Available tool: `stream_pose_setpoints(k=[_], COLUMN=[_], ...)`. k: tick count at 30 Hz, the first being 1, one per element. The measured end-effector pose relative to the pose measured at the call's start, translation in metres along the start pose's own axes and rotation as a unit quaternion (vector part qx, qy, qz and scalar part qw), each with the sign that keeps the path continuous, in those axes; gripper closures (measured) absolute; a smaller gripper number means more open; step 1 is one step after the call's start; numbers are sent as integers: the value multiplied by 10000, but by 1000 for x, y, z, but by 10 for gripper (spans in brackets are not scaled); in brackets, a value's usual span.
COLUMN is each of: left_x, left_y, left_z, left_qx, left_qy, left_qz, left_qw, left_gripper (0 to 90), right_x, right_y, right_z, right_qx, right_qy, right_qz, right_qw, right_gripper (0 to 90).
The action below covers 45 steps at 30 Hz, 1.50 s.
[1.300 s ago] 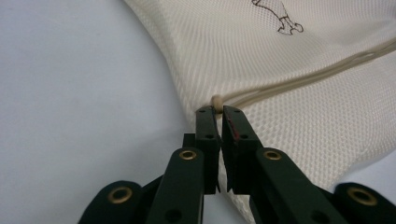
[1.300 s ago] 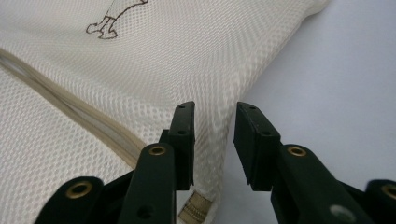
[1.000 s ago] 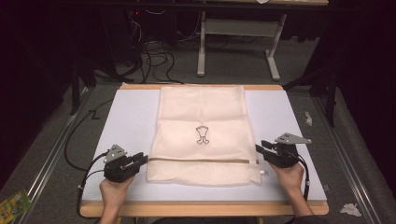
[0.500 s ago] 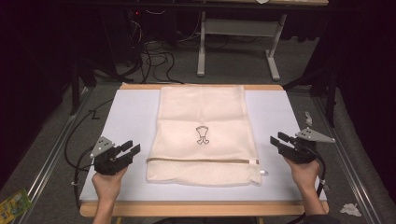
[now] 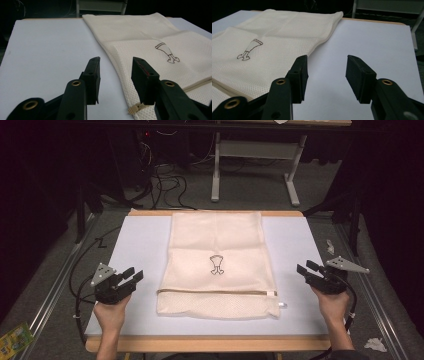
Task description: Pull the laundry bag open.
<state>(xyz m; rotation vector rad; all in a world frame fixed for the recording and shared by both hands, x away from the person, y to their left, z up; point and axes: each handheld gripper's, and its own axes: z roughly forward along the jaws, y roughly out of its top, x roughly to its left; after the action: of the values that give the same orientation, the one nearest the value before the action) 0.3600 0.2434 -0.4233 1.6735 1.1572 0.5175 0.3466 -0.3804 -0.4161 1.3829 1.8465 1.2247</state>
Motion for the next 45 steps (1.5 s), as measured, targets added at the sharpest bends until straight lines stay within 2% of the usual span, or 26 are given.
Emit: stream_pose_setpoints(k=[3, 5, 8, 10, 12, 13, 17, 24, 28, 33, 36, 40, 44, 45], left_x=[3, 4, 4, 4, 6, 8, 10, 18, 20, 22, 23, 24, 24, 25], left_y=[0, -1, 0, 1, 0, 0, -2, -11, -11, -12, -14, -15, -15, -16], left_z=[1, 2, 4, 5, 6, 7, 8, 16, 22, 30, 36, 43, 48, 49], left_qx=[7, 8, 8, -7, -51, -47, -29, 71, 98, 81, 152, 180, 184, 185], left_qy=[21, 26, 15, 22, 34, 57, 136, 265, 356, 434, 531, 550, 581, 594], left_qz=[-67, -113, -117, -88, -142, -181, -129, -282, -225, -282, -208, -260, -276, -278], left_qw=[10000, 9999, 9999, 10000, 9999, 9998, 9998, 9992, 9991, 9986, 9983, 9980, 9978, 9977], left_gripper=[580, 578, 577, 576, 576, 576, 575, 576, 576, 576, 576, 574, 571, 570], right_x=[-5, -10, -13, -16, -18, -22, -24, -35, -37, -39, -37, -37, -34, -32], right_y=[-3, -6, -7, -9, -11, -13, -15, -25, -28, -30, -31, -32, -33, -33], right_z=[-2, -1, -2, -4, -5, -6, -6, -6, -3, -1, 4, 10, 14, 16], right_qx=[-45, 25, 71, 10, -13, -4, 48, 50, 74, 97, 177, 223, 289, 331], right_qy=[25, 39, 32, -7, -22, -52, -108, -195, -259, -301, -376, -417, -443, -471], right_qz=[134, 244, 302, 323, 384, 495, 538, 733, 712, 791, 670, 682, 610, 524], right_qw=[9999, 9997, 9995, 9995, 9993, 9988, 9985, 9971, 9971, 9964, 9969, 9966, 9967, 9970], right_gripper=[514, 506, 506, 508, 510, 509, 512, 520, 525, 530, 534, 537, 540, 542])
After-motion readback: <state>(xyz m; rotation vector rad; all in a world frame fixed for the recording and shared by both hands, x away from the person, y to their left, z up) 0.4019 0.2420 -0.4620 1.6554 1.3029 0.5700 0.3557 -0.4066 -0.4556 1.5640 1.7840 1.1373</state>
